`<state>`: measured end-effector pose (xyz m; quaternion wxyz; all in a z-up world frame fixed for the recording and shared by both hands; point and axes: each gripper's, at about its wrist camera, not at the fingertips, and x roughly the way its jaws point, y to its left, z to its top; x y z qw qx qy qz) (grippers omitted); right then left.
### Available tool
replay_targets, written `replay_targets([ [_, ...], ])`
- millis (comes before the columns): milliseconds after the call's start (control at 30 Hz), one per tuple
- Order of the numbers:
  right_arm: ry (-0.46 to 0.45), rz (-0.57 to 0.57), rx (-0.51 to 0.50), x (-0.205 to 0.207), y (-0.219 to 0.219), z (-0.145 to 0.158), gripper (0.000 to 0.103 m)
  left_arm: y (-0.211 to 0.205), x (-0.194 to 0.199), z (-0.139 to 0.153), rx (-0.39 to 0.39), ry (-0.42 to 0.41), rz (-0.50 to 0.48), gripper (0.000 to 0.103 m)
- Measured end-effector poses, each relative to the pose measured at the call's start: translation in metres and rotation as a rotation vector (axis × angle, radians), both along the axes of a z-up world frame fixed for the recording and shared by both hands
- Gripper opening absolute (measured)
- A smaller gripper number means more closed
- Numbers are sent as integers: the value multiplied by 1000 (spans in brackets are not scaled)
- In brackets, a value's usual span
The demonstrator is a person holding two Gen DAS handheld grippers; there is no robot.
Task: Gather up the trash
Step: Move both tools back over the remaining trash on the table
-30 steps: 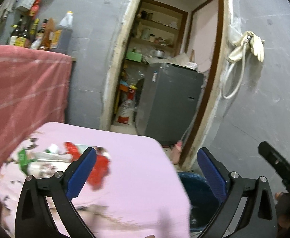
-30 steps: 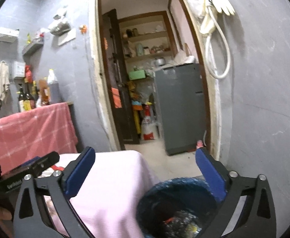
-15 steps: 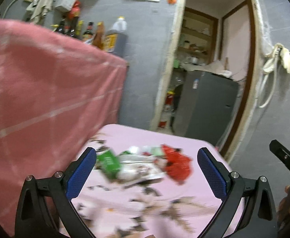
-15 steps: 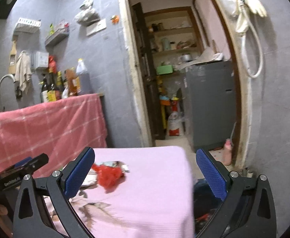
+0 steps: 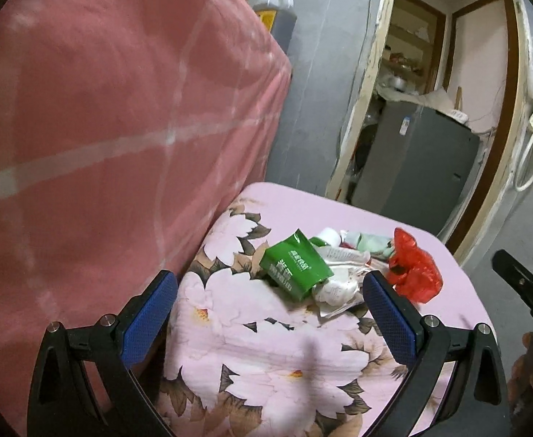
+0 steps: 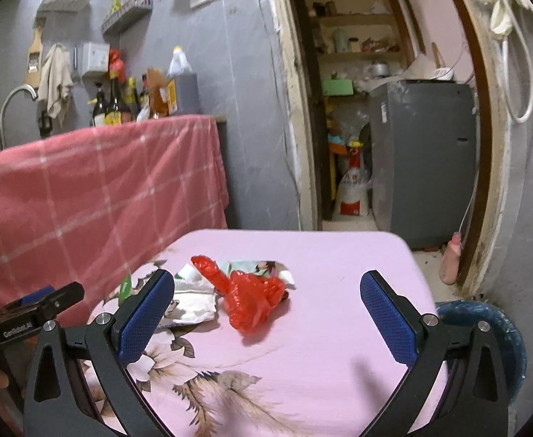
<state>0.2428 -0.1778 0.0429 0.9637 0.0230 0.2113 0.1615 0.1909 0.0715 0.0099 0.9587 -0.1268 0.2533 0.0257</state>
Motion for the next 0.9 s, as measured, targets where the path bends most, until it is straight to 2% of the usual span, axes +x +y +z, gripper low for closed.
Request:
replay_targets([
  [267,102,27,-51,29,18,-17,103,-9,11,-2,18,9,-74,97],
  [367,130,38,-72,36,22,-20,100,-14,11,-4,19,22,-109,84],
  [533,186,70,-94,49,28,-28,85,-21,12,-5,3,42,-177,56],
  [600,209,84,-102,52,30,-32,83,-24,16,-6,-10,63,-217,51],
  [733,245,100,-107,60,34,-39,77,-30,24,-9,-34,101,-252,49],
  [900,287,105,-106,71,38,-45,72,-33,37,-9,-47,131,-249,49],
])
